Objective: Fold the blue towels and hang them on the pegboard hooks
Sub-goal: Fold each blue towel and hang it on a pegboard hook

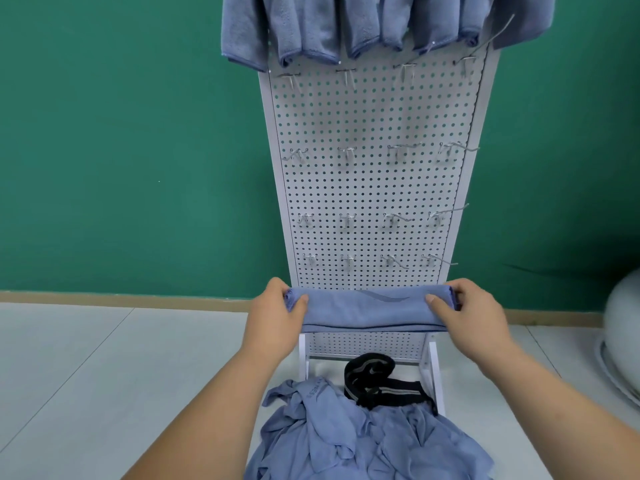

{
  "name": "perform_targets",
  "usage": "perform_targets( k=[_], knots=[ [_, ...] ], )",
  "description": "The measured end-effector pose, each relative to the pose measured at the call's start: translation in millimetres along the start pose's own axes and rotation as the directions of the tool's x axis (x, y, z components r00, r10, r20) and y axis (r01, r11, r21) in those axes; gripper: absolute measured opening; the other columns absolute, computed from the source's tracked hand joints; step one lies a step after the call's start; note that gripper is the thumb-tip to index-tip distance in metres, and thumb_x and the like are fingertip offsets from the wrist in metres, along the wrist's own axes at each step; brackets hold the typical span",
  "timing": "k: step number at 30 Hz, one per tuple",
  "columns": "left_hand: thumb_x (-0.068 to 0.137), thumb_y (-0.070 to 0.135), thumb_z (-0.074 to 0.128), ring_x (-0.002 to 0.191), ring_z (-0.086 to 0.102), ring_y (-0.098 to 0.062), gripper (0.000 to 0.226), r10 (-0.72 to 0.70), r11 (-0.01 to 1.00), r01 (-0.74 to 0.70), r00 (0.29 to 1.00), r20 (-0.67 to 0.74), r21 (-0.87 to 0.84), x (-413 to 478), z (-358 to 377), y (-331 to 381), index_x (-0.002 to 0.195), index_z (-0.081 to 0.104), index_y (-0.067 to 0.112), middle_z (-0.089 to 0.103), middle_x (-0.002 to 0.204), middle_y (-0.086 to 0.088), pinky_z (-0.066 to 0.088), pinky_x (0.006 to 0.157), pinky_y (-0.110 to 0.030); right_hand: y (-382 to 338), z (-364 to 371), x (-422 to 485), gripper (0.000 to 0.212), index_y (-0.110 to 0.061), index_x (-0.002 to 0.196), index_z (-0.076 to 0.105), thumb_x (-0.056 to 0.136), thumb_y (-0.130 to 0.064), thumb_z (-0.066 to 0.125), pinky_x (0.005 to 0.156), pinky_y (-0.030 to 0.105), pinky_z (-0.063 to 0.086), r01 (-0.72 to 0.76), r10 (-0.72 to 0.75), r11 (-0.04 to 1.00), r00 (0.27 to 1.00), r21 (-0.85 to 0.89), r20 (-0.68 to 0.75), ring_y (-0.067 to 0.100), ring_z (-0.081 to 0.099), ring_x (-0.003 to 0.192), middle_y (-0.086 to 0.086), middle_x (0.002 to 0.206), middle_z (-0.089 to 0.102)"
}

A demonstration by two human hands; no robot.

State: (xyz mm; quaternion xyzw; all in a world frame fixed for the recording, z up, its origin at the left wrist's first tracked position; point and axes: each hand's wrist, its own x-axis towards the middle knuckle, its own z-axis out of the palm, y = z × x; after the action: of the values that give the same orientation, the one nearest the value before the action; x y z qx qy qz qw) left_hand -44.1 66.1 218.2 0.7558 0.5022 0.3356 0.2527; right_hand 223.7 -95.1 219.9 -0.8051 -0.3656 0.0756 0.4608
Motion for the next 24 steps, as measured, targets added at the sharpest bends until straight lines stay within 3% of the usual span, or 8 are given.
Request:
perform_targets(
  k=[4,8,12,14,16,18,21,24],
  knots=[
    [0.101,0.034,0.063,0.068,0.055,-0.013,0.025,0.071,0.994,-0.078,0.994,-0.082,-0.079,-19,7,32,0.095,0.042,0.022,0.058,0.078,0.006,0.041,0.057,-0.033,-36,22,-26,0.020,-0.021,0.108,0.054,0.099,-0.027,0.071,0.058,0.016,0.035,0.084,-0.076,0.993,0.993,0.083,-0.089,0.005,0.058,0.077,-0.005,0.084,0.063],
    [0.095,0.019,0.065,0.069,0.059,-0.016,0.026,0.080,0.937,-0.077,0.997,-0.005,-0.342,-34,14,55,0.104,0.046,0.033,0.062,0.087,0.009,0.051,0.064,-0.040,-69,43,-52,0.025,-0.030,0.107,0.052,0.097,-0.021,0.073,0.063,0.019,0.044,0.136,-0.132,0.956,0.991,0.259,-0.034,0.010,0.062,0.076,-0.008,0.088,0.067],
    [0.089,0.015,0.069,0.096,0.068,-0.006,0.041,0.052,0.816,0.042,0.988,0.146,-0.576,-37,11,59,0.117,0.054,0.041,0.065,0.108,0.024,0.059,0.082,-0.031,-82,56,-63,0.033,-0.035,0.118,0.053,0.096,-0.022,0.074,0.080,0.016,0.052,0.085,-0.147,0.905,0.982,0.416,0.118,-0.003,0.068,0.099,-0.022,0.106,0.072],
    [0.096,0.009,0.066,0.096,0.068,-0.004,0.041,0.024,0.758,0.098,0.984,0.177,-0.645,-36,4,57,0.124,0.055,0.036,0.065,0.114,0.014,0.056,0.078,-0.022,-88,56,-63,0.025,-0.032,0.123,0.056,0.102,-0.022,0.066,0.084,0.014,0.051,0.027,-0.109,0.869,0.984,0.494,0.138,-0.008,0.066,0.105,-0.019,0.116,0.070],
    [0.099,0.001,0.060,0.085,0.064,-0.001,0.045,-0.002,0.728,0.136,0.981,0.195,-0.672,-36,-4,57,0.132,0.055,0.031,0.065,0.112,0.004,0.051,0.072,-0.018,-96,53,-62,0.023,-0.031,0.128,0.058,0.107,-0.020,0.056,0.089,0.016,0.049,-0.013,-0.086,0.847,0.983,0.531,0.161,-0.016,0.062,0.103,-0.016,0.122,0.068],
    [0.098,-0.004,0.057,0.083,0.062,-0.003,0.049,0.000,0.716,0.148,0.977,0.212,-0.682,-36,-12,57,0.126,0.059,0.036,0.066,0.106,0.000,0.049,0.073,-0.018,-104,52,-61,0.028,-0.039,0.131,0.057,0.109,-0.022,0.052,0.085,0.013,0.045,-0.007,-0.096,0.866,0.979,0.501,0.180,-0.020,0.060,0.099,-0.022,0.120,0.066],
    [0.097,0.000,0.060,0.100,0.067,-0.007,0.049,0.022,0.756,0.113,0.980,0.197,-0.645,-35,-20,59,0.125,0.063,0.039,0.065,0.121,-0.003,0.053,0.082,-0.017,-117,55,-63,0.035,-0.046,0.134,0.058,0.108,-0.022,0.054,0.092,0.020,0.049,0.022,-0.124,0.889,0.973,0.458,0.194,-0.013,0.061,0.107,-0.022,0.124,0.065],
    [0.099,0.006,0.062,0.108,0.063,0.004,0.046,0.067,0.767,0.041,0.987,0.143,-0.641,-33,-35,67,0.135,0.063,0.035,0.053,0.131,0.001,0.052,0.083,-0.012,-134,64,-64,0.039,-0.044,0.142,0.058,0.106,-0.027,0.056,0.108,0.035,0.050,0.073,-0.160,0.898,0.973,0.434,0.168,-0.003,0.058,0.123,-0.016,0.137,0.057]
  ],
)
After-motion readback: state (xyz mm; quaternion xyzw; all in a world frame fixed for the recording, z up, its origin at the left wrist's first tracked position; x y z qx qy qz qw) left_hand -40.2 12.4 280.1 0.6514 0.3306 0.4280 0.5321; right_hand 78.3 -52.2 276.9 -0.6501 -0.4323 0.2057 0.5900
